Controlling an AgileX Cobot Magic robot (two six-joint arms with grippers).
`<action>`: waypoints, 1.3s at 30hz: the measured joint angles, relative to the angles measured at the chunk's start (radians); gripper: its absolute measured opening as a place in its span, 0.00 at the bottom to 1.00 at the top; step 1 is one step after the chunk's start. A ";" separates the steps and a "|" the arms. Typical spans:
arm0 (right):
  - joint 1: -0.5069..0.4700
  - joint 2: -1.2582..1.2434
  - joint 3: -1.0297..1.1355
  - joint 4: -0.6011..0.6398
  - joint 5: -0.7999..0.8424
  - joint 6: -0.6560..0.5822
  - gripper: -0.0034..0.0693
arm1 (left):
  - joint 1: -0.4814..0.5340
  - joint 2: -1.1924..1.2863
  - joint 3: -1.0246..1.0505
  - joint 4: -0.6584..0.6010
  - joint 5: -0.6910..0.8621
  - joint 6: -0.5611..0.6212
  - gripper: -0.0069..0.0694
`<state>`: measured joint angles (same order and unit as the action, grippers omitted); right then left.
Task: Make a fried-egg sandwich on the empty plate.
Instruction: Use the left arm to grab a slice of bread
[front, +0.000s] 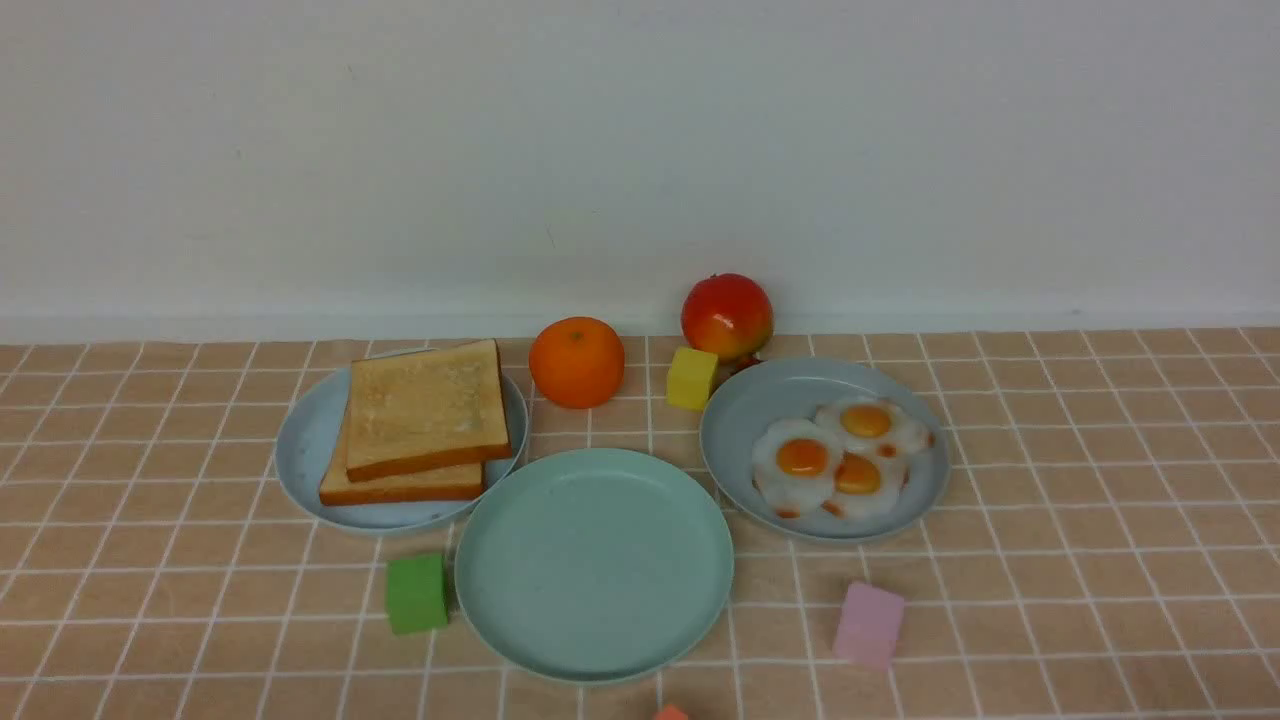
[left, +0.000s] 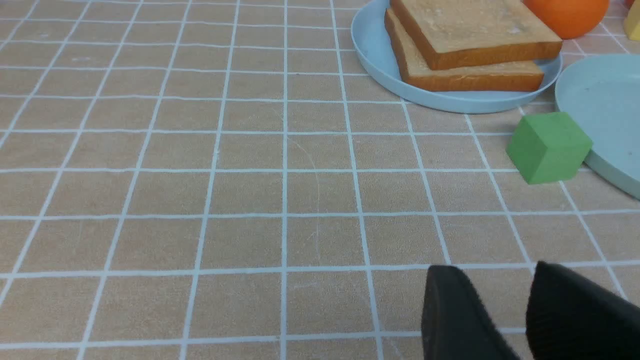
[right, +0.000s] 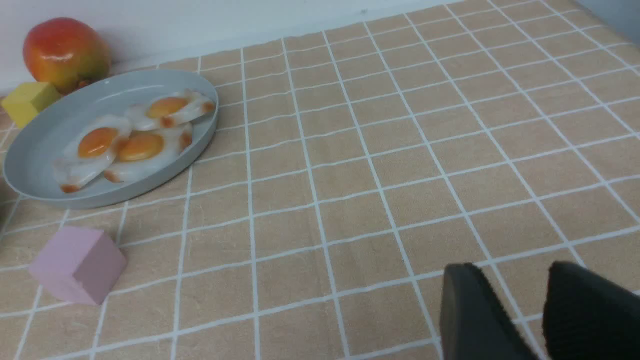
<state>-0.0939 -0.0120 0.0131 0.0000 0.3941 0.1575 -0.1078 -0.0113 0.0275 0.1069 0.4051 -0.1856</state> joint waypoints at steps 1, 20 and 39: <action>0.000 0.000 0.000 0.000 0.000 0.000 0.38 | 0.000 0.000 0.000 0.000 0.000 0.000 0.40; 0.000 0.000 0.000 0.000 0.000 0.000 0.38 | 0.000 0.000 0.000 0.000 0.000 0.000 0.40; 0.000 0.000 0.012 0.000 -0.176 0.000 0.38 | 0.000 0.000 0.003 0.007 -0.155 0.000 0.40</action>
<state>-0.0939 -0.0120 0.0255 0.0000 0.2181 0.1575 -0.1078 -0.0113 0.0306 0.1144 0.2503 -0.1856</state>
